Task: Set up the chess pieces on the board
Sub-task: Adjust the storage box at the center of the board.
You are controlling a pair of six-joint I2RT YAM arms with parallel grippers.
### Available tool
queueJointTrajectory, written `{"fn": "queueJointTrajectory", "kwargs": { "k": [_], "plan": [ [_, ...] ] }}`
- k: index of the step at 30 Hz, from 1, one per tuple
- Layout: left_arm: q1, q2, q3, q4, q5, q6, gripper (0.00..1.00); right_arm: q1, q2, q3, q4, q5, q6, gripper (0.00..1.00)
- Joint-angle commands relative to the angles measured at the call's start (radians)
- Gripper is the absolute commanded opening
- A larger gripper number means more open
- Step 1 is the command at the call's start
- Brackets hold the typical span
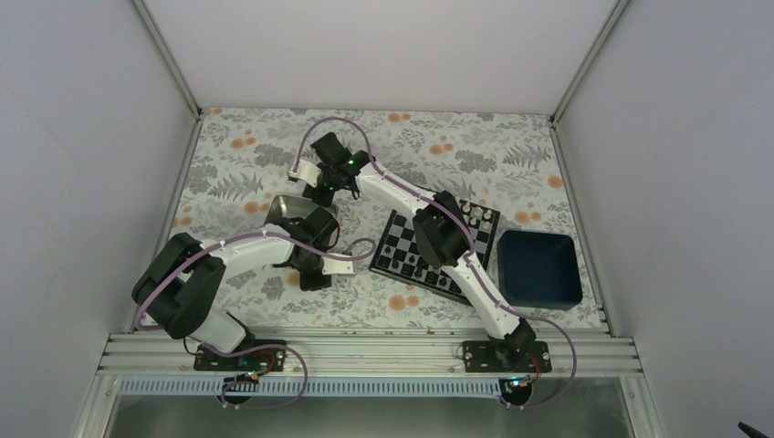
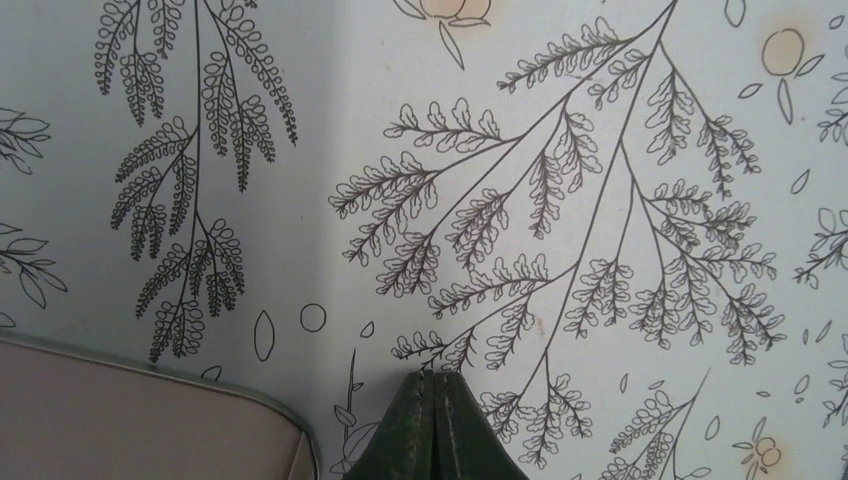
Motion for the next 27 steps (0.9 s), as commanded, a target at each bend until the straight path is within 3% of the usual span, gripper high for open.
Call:
{"fn": "queueJointTrajectory", "kwargs": {
  "k": [1, 15, 22, 27],
  "plan": [
    [-0.014, 0.014, 0.000, 0.049, 0.023, -0.016, 0.02, 0.039, -0.001, 0.010, -0.054, -0.147, -0.059, 0.03],
    [-0.068, 0.005, 0.083, 0.044, 0.065, -0.036, 0.02, 0.096, -0.027, -0.001, -0.203, -0.264, -0.173, 0.03],
    [-0.101, -0.069, 0.209, -0.060, 0.199, -0.037, 0.02, 0.091, -0.167, -0.114, -0.019, -0.129, -0.101, 0.03],
    [-0.100, -0.118, 0.282, -0.121, 0.219, -0.031, 0.02, 0.084, -0.218, -0.095, -0.012, -0.040, -0.090, 0.03]
  ]
}}
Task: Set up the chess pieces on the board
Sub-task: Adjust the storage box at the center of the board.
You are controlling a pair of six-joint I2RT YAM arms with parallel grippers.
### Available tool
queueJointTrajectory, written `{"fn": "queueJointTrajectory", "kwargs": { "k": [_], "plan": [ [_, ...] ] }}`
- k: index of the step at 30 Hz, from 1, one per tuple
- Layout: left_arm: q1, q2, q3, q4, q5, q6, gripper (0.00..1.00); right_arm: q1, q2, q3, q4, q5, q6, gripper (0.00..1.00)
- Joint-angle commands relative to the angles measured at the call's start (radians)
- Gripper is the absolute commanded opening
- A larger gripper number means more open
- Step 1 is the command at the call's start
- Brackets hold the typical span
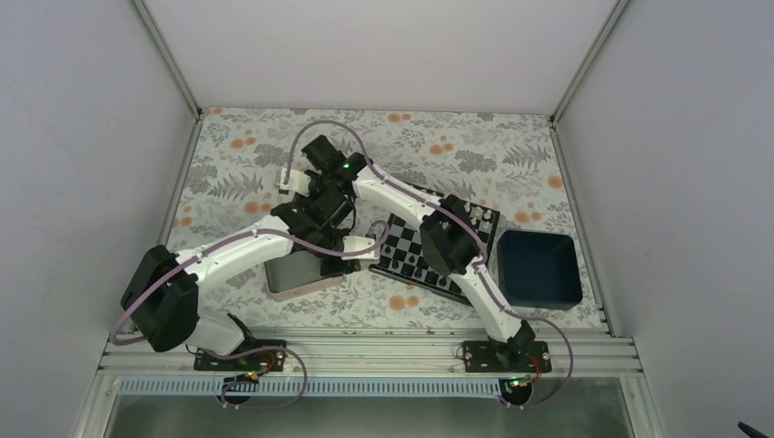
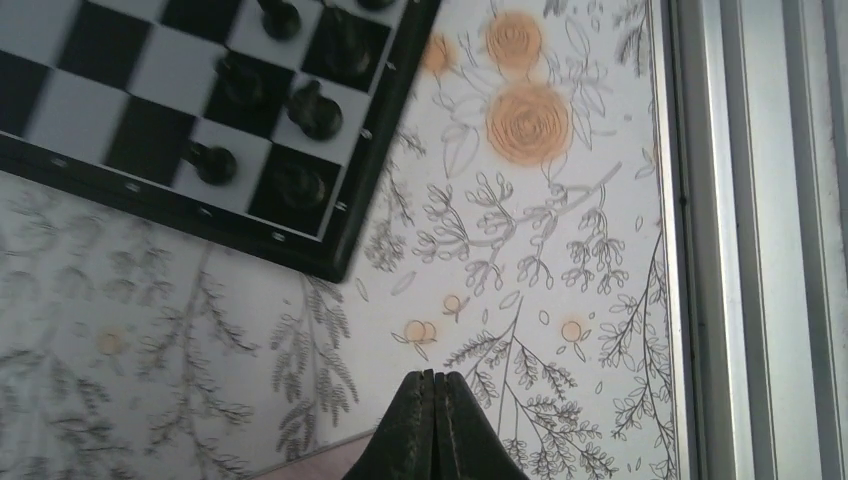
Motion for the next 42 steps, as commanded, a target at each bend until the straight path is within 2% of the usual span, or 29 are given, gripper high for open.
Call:
{"fn": "queueJointTrajectory", "kwargs": {
  "k": [1, 8, 12, 15, 17, 20, 24, 29, 33, 36, 42],
  "plan": [
    [0.005, -0.064, 0.070, -0.041, 0.037, 0.010, 0.02, 0.010, -0.098, 0.021, 0.027, 0.085, 0.029, 0.03],
    [0.097, -0.207, 0.080, -0.049, -0.094, 0.032, 0.02, -0.035, -0.182, -0.040, -0.039, 0.169, 0.014, 0.05],
    [0.233, -0.283, 0.064, -0.028, -0.119, 0.067, 0.02, -0.082, -0.206, -0.063, -0.089, 0.206, 0.023, 0.03],
    [0.351, -0.322, -0.011, 0.056, -0.195, 0.107, 0.02, -0.106, -0.224, -0.084, -0.193, 0.186, 0.002, 0.04],
    [0.417, -0.321, -0.078, 0.128, -0.245, 0.135, 0.02, -0.106, -0.260, -0.155, -0.227, 0.182, -0.018, 0.04],
    [0.499, -0.270, -0.145, 0.208, -0.269, 0.162, 0.02, -0.095, -0.335, -0.287, -0.256, 0.183, -0.042, 0.04],
    [0.650, -0.192, -0.110, 0.246, -0.172, 0.185, 0.02, -0.082, -0.423, -0.432, -0.319, 0.156, -0.057, 0.04],
    [0.772, -0.038, -0.035, 0.287, -0.154, 0.200, 0.02, -0.009, -0.514, -0.574, -0.360, 0.122, -0.090, 0.03],
    [0.799, 0.070, 0.007, 0.258, -0.133, 0.242, 0.02, 0.077, -0.511, -0.618, -0.393, 0.123, -0.091, 0.04],
    [0.801, 0.120, 0.008, 0.240, -0.167, 0.274, 0.02, 0.129, -0.487, -0.628, -0.403, 0.113, -0.082, 0.04],
    [0.818, 0.175, -0.028, 0.214, -0.196, 0.302, 0.02, 0.180, -0.446, -0.631, -0.336, 0.126, -0.048, 0.04]
  ]
}}
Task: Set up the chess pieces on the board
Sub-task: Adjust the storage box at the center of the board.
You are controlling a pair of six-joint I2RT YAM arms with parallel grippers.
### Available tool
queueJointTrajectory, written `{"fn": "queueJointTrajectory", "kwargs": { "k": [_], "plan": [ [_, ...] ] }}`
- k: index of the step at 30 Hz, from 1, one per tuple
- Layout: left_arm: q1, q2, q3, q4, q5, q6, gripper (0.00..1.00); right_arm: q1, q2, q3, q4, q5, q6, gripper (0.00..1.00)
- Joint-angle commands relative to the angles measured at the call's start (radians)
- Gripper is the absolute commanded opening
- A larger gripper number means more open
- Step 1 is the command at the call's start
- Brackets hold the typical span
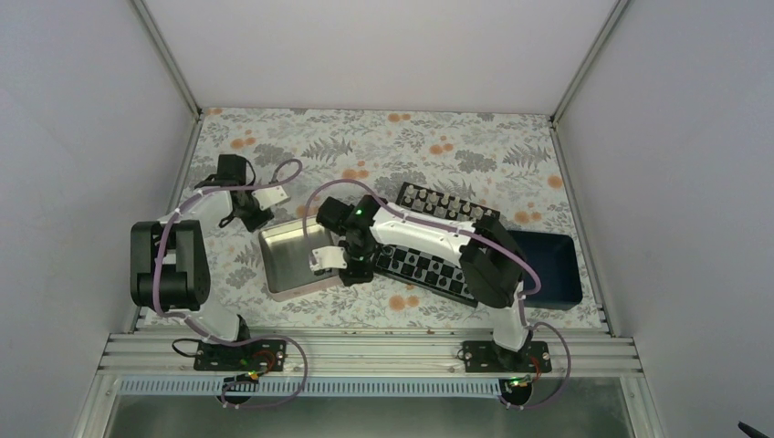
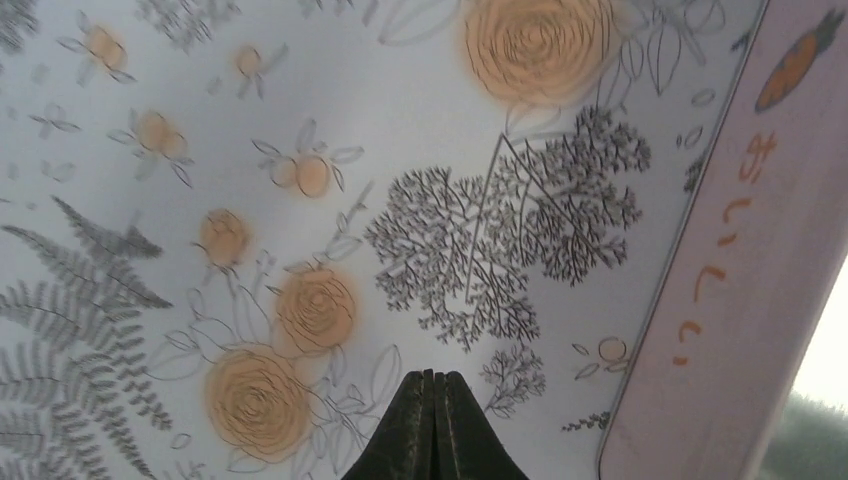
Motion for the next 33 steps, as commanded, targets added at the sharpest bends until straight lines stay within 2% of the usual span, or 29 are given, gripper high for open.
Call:
{"fn": "queueJointTrajectory", "kwargs": {
  "k": [1, 7, 15, 25, 33],
  "plan": [
    [0.020, 0.013, -0.027, -0.019, -0.018, 0.045, 0.02, 0.016, 0.039, 0.009, 0.029, -0.013, 0.019, 0.04],
    [0.035, 0.025, -0.056, -0.043, -0.033, 0.063, 0.02, 0.053, 0.087, 0.036, 0.024, -0.013, 0.024, 0.04],
    [0.039, 0.030, -0.095, -0.076, -0.030, 0.089, 0.02, 0.059, 0.126, 0.080, 0.153, 0.075, 0.092, 0.04],
    [0.041, -0.031, -0.153, -0.158, -0.010, 0.112, 0.02, -0.065, 0.225, 0.233, 0.179, 0.217, 0.149, 0.04],
    [0.030, -0.099, -0.171, -0.254, 0.035, 0.122, 0.02, -0.142, 0.289, 0.302, 0.218, 0.248, 0.126, 0.04]
  ]
}}
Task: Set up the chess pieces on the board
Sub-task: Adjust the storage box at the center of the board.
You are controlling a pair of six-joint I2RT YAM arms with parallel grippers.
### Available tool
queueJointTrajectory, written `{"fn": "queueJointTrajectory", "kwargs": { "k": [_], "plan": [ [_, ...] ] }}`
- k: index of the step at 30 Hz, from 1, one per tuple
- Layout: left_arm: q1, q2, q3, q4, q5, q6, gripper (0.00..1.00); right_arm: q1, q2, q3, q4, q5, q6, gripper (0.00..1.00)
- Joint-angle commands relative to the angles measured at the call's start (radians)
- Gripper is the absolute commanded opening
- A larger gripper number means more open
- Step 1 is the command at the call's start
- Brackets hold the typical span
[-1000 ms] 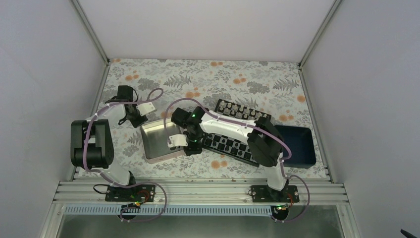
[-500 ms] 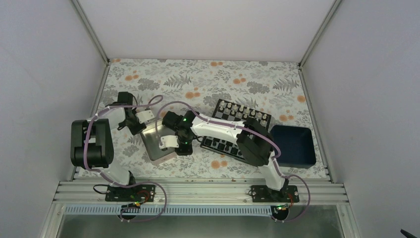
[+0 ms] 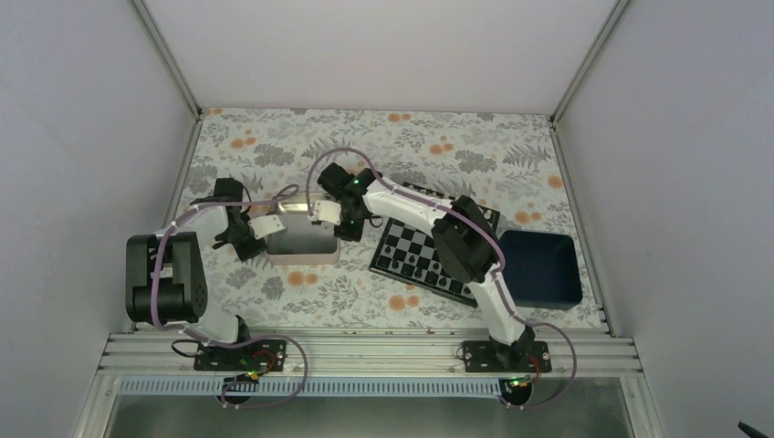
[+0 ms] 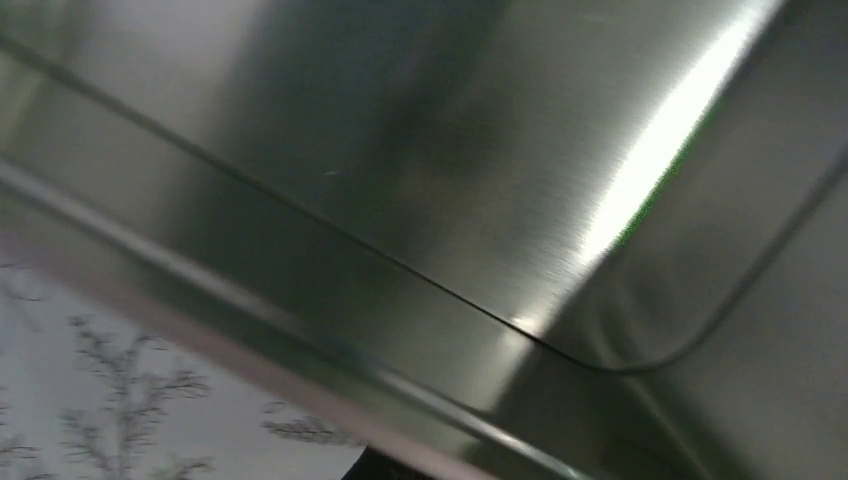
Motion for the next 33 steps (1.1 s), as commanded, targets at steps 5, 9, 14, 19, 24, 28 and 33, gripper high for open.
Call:
{"fn": "queueJointTrajectory", "kwargs": {
  "k": [5, 9, 14, 19, 24, 28, 33],
  "plan": [
    [-0.034, -0.076, -0.040, -0.143, 0.095, 0.027, 0.02, -0.061, 0.090, 0.154, 0.052, 0.072, -0.015, 0.04],
    [-0.034, -0.097, -0.046, -0.161, 0.062, 0.028, 0.02, -0.075, 0.065, 0.207, 0.060, 0.115, -0.020, 0.04],
    [0.010, -0.164, -0.021, -0.153, -0.039, 0.006, 0.02, -0.077, 0.063, 0.288, 0.079, 0.098, -0.024, 0.13],
    [0.161, -0.231, 0.050, -0.067, -0.020, 0.012, 0.65, -0.074, 0.110, 0.331, 0.093, 0.031, -0.050, 0.32],
    [0.293, -0.169, 0.118, 0.037, 0.059, -0.006, 1.00, -0.071, 0.140, 0.333, 0.134, -0.023, -0.107, 0.42],
    [0.334, -0.126, 0.129, 0.118, 0.102, -0.047, 1.00, -0.063, 0.170, 0.348, 0.150, -0.041, -0.136, 0.45],
    [0.338, -0.105, 0.114, 0.175, 0.110, -0.074, 1.00, -0.063, 0.245, 0.432, 0.118, -0.043, -0.134, 0.47]
  ]
}}
